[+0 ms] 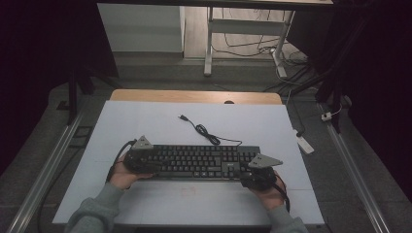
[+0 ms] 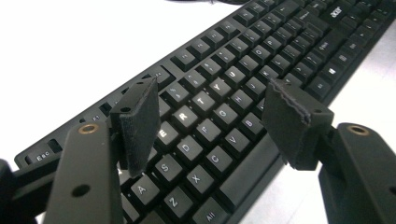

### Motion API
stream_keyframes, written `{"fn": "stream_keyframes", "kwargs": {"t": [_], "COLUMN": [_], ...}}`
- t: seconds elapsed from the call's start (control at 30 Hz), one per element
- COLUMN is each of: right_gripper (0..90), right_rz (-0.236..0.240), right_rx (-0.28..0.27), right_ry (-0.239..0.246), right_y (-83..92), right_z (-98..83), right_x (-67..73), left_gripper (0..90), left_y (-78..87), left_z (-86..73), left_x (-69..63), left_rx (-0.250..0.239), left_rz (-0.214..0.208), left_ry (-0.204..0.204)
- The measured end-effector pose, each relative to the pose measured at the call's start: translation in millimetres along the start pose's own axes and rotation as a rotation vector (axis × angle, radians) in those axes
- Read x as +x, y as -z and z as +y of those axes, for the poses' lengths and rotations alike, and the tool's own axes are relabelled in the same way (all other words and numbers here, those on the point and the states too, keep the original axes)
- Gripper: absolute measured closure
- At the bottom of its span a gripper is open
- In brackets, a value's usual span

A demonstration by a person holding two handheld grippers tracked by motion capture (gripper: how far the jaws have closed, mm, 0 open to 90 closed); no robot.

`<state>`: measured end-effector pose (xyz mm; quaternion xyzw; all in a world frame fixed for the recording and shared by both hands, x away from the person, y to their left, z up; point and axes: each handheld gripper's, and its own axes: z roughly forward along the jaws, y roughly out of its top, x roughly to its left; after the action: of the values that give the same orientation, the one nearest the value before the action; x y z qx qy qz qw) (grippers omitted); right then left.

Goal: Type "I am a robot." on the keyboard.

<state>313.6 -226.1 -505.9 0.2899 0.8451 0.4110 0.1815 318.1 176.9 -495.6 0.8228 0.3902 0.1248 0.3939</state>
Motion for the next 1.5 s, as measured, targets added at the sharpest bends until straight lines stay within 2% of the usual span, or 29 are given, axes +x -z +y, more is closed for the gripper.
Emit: {"fn": "stream_keyframes", "kwargs": {"t": [0.23,0.4,0.57,0.93,1.03,1.5], "right_gripper": [51.9,51.9,51.9,51.8,51.9,51.8], "right_rz": [-0.003,-0.003,-0.003,-0.005,-0.005,-0.007], "right_rx": [-0.001,0.001,0.002,0.004,0.006,0.006], "right_ry": [-0.002,0.002,0.002,0.005,0.003,0.003], "right_y": [-0.2,-0.3,0.0,-0.4,-0.6,-0.6], "right_z": [-0.2,-0.3,-0.2,-0.4,-0.5,-0.8], "right_x": [-0.3,-0.4,-0.8,-0.8,-0.6,-0.5], "left_gripper": [40.6,48.0,54.9,83.4,88.6,89.1], "left_y": [-8.2,-11.7,-14.9,-24.5,-26.8,-35.3], "left_z": [2.9,4.5,3.7,2.6,2.2,1.1], "left_x": [1.9,3.2,6.6,11.7,12.3,11.1], "left_rx": [0.013,0.013,0.023,0.044,0.051,0.085], "left_rz": [0.025,0.050,0.065,0.051,0.044,0.038], "left_ry": [-0.010,-0.020,-0.013,-0.003,-0.004,-0.012]}}
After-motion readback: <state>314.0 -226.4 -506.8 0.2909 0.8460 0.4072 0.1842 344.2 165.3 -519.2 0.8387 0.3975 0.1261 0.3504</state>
